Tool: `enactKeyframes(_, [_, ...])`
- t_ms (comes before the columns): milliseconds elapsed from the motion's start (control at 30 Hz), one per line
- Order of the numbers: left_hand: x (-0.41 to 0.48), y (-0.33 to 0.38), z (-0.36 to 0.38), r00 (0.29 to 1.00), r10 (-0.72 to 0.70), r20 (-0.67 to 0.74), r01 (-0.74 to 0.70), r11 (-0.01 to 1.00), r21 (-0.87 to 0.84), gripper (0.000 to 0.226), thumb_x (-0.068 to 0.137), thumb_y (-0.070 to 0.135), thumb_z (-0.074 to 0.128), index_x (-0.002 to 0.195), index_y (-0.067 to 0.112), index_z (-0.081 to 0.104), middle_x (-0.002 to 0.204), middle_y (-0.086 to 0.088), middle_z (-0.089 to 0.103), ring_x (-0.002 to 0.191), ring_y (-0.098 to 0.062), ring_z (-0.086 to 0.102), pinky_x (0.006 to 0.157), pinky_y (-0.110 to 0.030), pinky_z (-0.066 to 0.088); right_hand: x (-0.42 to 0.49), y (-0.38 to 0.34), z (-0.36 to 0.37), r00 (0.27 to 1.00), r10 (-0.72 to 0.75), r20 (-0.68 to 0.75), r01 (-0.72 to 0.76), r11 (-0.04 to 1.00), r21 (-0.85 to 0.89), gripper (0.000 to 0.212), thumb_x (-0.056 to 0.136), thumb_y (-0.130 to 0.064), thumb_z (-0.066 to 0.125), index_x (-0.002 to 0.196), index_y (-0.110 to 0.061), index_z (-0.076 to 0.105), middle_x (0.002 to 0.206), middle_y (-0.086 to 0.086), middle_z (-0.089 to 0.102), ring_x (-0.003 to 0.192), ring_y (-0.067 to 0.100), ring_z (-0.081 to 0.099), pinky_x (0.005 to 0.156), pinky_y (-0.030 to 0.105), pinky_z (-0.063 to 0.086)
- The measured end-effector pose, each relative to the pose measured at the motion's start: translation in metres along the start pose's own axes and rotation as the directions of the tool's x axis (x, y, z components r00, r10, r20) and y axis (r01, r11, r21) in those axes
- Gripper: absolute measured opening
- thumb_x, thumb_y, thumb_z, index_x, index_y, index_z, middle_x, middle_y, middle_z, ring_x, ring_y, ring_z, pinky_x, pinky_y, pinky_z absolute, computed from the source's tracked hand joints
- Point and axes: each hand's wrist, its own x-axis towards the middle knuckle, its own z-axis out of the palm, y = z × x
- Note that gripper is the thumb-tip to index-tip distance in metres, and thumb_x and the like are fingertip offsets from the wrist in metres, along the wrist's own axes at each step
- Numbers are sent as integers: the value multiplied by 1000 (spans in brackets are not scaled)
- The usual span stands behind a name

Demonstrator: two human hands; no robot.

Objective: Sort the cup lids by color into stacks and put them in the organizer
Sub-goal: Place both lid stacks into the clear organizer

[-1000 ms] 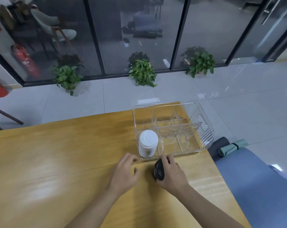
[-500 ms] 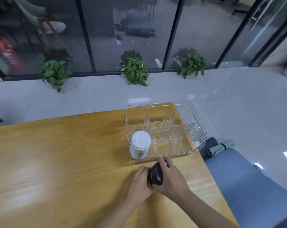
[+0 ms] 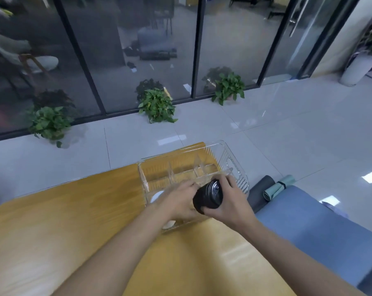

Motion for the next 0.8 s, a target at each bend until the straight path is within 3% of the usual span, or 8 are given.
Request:
enactKeyframes(100, [13, -11, -15, 996, 29, 87, -41, 990, 134, 56, 90, 39, 68, 141, 20, 56, 134, -2, 62, 132, -24, 54, 110, -40, 44, 15, 1, 14, 1000, 1, 19, 0, 999, -41, 85, 61, -55, 86, 132, -33, 46, 126, -6, 46, 103, 20, 62, 84, 35, 58])
enactKeyframes(233, [21, -25, -11, 981, 55, 184, -110, 946, 304, 34, 92, 39, 61, 115, 15, 69, 122, -3, 69, 129, -21, 53, 111, -35, 32, 26, 2, 40, 996, -18, 93, 30, 991, -129, 77, 70, -50, 85, 131, -29, 43, 125, -1, 46, 103, 26, 63, 79, 36, 58])
enactKeyframes(333, [23, -39, -5, 969, 74, 237, -187, 846, 499, 47, 94, 51, 44, 104, 14, 72, 121, -1, 70, 140, -17, 46, 118, -43, 29, 34, 4, 56, 989, 24, 143, 10, 971, -238, 75, 77, -47, 83, 133, -27, 37, 133, 2, 42, 103, 32, 65, 75, 43, 61])
enactKeyframes(400, [17, -48, -2, 956, 112, 270, -250, 789, 561, 65, 95, 56, 30, 121, 11, 69, 133, -3, 67, 150, -18, 37, 125, -49, 24, 40, 6, 67, 984, 42, 171, 14, 949, -316, 79, 78, -43, 84, 134, -28, 31, 137, 6, 40, 104, 34, 67, 72, 41, 61])
enactKeyframes(500, [4, -58, -5, 951, 128, 280, -270, 785, 557, 95, 89, 68, 6, 152, 11, 48, 160, -3, 48, 160, -19, 24, 130, -49, 12, 47, 8, 80, 973, 90, 211, -4, 926, -377, 83, 78, -42, 85, 135, -29, 26, 146, 11, 35, 103, 37, 69, 69, 37, 57])
enactKeyframes(667, [-8, -62, -13, 953, 103, 285, -239, 832, 500, 83, 102, 72, 24, 164, 17, 28, 172, 1, 30, 163, -19, 12, 131, -49, 6, 50, 13, 91, 959, 137, 248, -27, 915, -403, 85, 82, -49, 80, 144, -25, 28, 147, 10, 38, 109, 38, 68, 83, 41, 57])
enactKeyframes(800, [-18, -66, -14, 956, 102, 274, -229, 844, 485, 104, 87, 84, 4, 167, 20, 20, 176, 2, 20, 164, -18, 3, 131, -50, 1, 51, 11, 96, 957, 148, 251, -32, 910, -414, 87, 81, -55, 79, 144, -26, 28, 143, 7, 41, 111, 36, 67, 89, 41, 56])
